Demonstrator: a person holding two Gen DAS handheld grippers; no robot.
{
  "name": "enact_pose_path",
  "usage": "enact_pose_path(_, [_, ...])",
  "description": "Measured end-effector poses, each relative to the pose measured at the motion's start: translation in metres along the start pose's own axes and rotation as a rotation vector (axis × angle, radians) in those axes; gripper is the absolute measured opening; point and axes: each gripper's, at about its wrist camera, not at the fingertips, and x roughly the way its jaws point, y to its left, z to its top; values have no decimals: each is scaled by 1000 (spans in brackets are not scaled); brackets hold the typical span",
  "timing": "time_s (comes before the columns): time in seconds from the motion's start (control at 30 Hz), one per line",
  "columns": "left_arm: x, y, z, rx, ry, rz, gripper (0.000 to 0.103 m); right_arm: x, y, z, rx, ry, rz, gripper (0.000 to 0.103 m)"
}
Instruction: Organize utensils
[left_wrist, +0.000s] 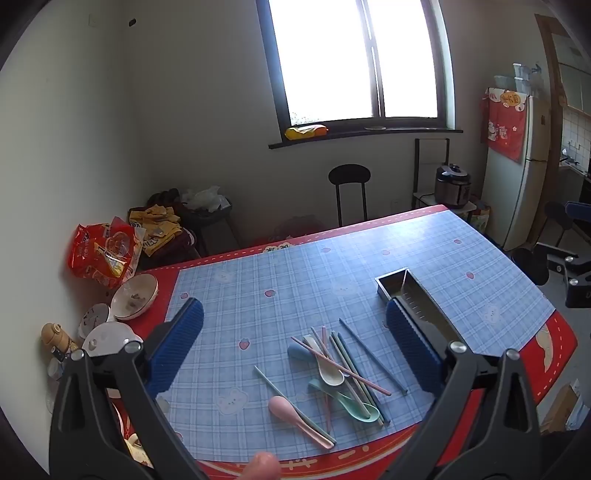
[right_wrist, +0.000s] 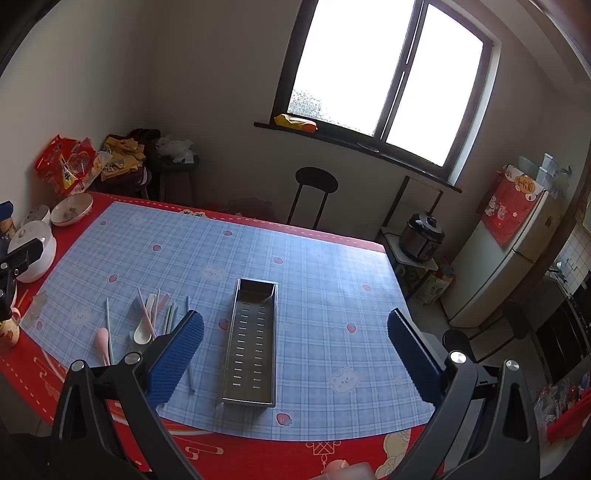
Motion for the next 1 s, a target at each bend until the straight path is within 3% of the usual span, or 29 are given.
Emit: enact_pose_path(1.0, [-6, 0, 4, -11, -14, -6, 98, -5, -1, 2, 8, -9, 1, 97])
